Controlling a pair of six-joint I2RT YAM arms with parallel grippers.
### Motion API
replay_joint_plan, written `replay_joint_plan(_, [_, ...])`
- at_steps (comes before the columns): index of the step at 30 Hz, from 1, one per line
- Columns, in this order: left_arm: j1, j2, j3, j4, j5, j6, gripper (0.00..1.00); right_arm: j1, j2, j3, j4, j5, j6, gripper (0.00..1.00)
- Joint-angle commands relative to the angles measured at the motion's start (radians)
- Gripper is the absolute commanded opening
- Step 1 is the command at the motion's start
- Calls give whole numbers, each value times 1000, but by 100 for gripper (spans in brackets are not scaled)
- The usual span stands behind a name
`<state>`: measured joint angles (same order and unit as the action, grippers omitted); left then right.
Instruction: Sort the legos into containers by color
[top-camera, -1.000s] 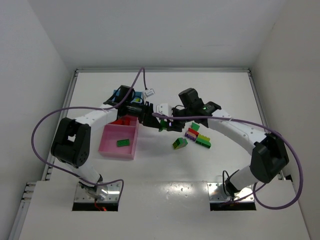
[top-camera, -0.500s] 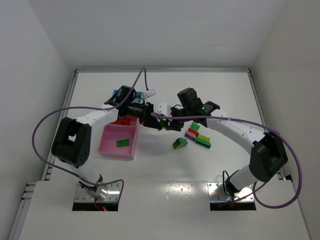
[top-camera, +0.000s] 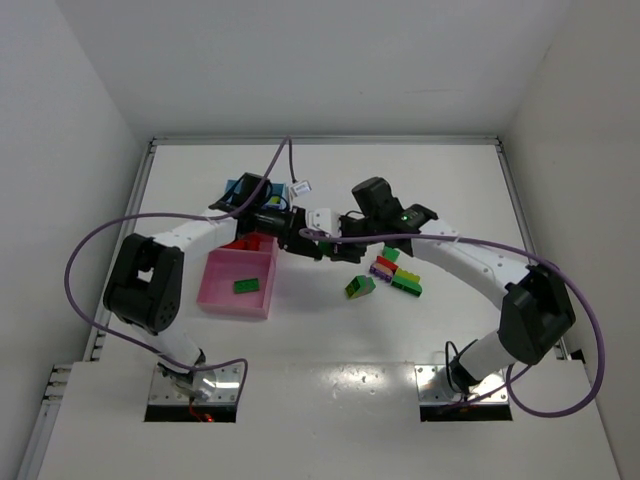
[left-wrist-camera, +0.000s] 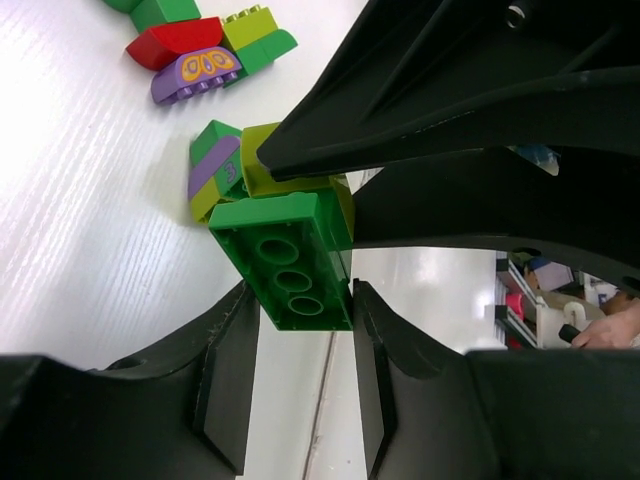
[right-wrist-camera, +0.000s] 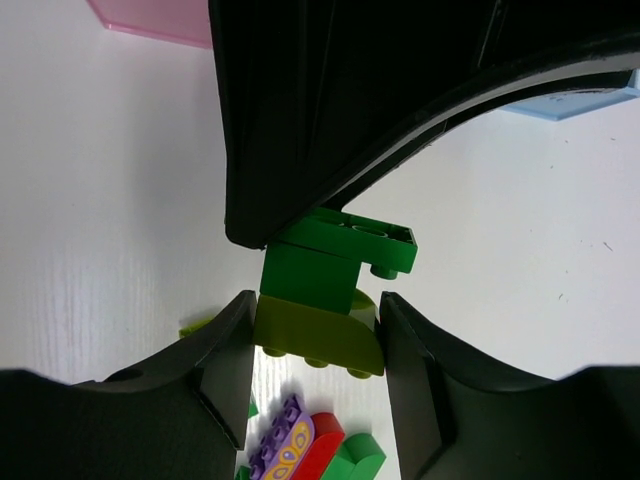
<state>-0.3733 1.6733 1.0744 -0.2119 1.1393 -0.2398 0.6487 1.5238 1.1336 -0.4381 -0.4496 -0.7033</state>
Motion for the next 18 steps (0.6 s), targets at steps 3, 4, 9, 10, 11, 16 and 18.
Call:
replay_joint_plan(3, [34, -133, -44, 34, 51, 80, 7, -17, -51, -46, 70, 25, 18, 23])
replay_joint_plan(4, [48, -145, -56, 34, 51, 80, 7, -17, -51, -55, 70, 25, 18, 22])
replay_joint_plan(9, [126, -188, -74, 65, 51, 48, 6, -35, -90, -118, 70, 34, 8, 22])
replay_joint_plan(10, [126, -188, -74, 65, 51, 48, 6, -35, -102, -118, 70, 34, 8, 22])
replay_joint_plan(11, [141, -199, -86, 65, 51, 39, 6, -44, -112, -130, 70, 43, 8, 22])
replay_joint_plan(16, [186, -238, -52, -151, -4, 207, 6, -55, -145, -150, 61, 43, 8, 22])
replay_joint_plan(18, [186, -248, 33, -346, -80, 391, 6, -66, -145, -159, 61, 43, 8, 22])
